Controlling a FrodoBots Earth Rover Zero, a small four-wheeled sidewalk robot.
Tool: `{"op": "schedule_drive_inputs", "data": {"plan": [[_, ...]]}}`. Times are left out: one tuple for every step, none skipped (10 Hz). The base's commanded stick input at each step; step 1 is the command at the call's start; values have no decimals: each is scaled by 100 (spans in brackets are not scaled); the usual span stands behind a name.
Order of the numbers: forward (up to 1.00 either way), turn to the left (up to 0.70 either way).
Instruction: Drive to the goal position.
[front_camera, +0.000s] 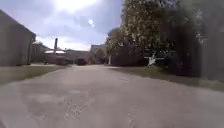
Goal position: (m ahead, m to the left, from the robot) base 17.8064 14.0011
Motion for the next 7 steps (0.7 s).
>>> {"op": "schedule_drive_inputs", "data": {"plan": [[100,0],[100,0],[100,10],[100,27],[100,27],[100,27],[100,27]]}}
